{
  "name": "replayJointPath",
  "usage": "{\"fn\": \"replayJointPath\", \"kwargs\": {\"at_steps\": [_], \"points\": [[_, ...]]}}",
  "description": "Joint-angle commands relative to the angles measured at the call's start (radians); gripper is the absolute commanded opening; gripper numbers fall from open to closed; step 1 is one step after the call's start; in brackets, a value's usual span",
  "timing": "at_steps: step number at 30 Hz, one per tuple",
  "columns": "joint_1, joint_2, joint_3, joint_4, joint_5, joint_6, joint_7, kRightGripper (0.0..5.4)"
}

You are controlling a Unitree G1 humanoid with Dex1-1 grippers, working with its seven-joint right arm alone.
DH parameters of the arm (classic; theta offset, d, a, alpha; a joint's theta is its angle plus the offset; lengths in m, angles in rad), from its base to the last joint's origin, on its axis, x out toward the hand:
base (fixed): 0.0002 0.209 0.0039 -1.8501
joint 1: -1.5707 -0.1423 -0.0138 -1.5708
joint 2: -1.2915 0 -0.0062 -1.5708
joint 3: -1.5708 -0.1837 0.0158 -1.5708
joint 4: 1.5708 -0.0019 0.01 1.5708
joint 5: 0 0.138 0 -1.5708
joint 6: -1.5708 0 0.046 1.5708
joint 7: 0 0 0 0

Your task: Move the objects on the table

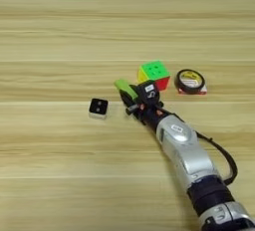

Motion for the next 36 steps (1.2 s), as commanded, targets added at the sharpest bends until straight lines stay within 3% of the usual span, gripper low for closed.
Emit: {"fn": "replayJointPath", "kwargs": {"at_steps": [1, 5, 20, 36], "points": [[-0.073, 0.007, -0.005, -0.028, -0.002, -0.03, -0.009, 1.4], [-0.072, 0.008, -0.003, -0.028, -0.003, -0.028, -0.007, 1.4], [-0.07, 0.011, -0.004, -0.035, -0.002, -0.031, -0.005, 2.92], [0.01, 0.015, 0.021, -0.225, 0.026, -0.041, 0.043, 4.42]]}}
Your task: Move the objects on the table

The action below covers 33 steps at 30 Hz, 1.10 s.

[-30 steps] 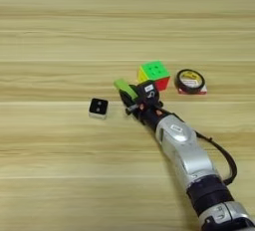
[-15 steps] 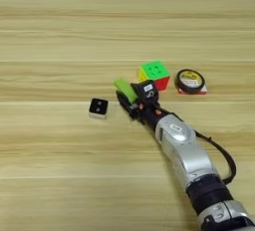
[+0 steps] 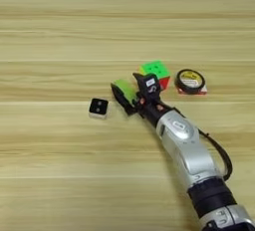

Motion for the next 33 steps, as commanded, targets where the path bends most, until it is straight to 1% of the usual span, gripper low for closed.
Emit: {"fn": "replayJointPath", "kwargs": {"at_steps": [1, 4, 5, 7, 14, 20, 28, 33], "points": [[-0.02, 0.014, 0.019, -0.095, 0.015, -0.026, 0.009, 4.52], [0.032, 0.014, 0.064, -0.143, 0.011, -0.015, 0.037, 4.96], [0.052, 0.013, 0.081, -0.161, 0.011, -0.017, 0.051, 5.02], [0.076, 0.008, 0.105, -0.184, 0.014, -0.02, 0.073, 5.31], [0.108, -0.007, 0.154, -0.215, 0.012, -0.034, 0.132, 5.36], [0.094, -0.009, 0.157, -0.173, -0.005, -0.034, 0.128, 5.36], [0.043, -0.009, 0.136, -0.073, -0.019, -0.048, 0.111, 5.36], [0.013, -0.006, 0.143, -0.006, -0.036, -0.062, 0.113, 5.36]]}}
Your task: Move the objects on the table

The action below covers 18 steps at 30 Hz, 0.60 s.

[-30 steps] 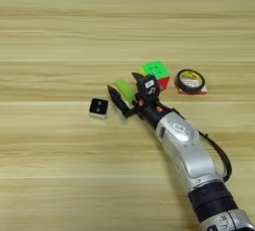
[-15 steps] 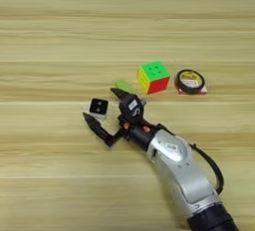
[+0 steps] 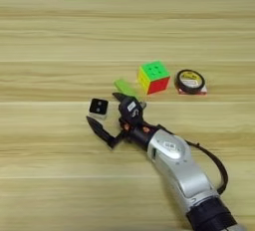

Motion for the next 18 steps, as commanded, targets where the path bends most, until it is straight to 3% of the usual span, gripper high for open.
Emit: {"fn": "replayJointPath", "kwargs": {"at_steps": [1, 18], "points": [[-0.083, 0.013, -0.001, 0.015, -0.014, -0.042, -0.014, 5.36], [-0.113, 0.02, -0.001, 0.08, -0.022, -0.071, 0.0, 5.36]]}}
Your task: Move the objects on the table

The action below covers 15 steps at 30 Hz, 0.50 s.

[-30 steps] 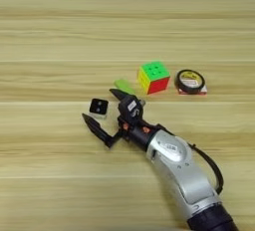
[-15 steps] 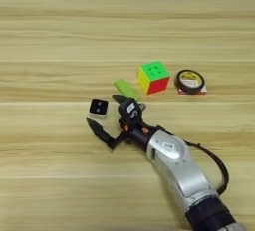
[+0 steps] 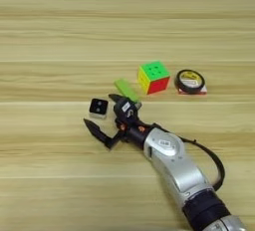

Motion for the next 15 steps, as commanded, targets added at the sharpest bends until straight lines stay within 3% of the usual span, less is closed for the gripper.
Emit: {"fn": "replayJointPath", "kwargs": {"at_steps": [1, 15], "points": [[-0.059, 0.011, -0.011, -0.016, 0.005, -0.027, -0.01, 5.18], [-0.066, 0.013, -0.021, -0.005, 0.009, -0.034, -0.009, 3.57]]}}
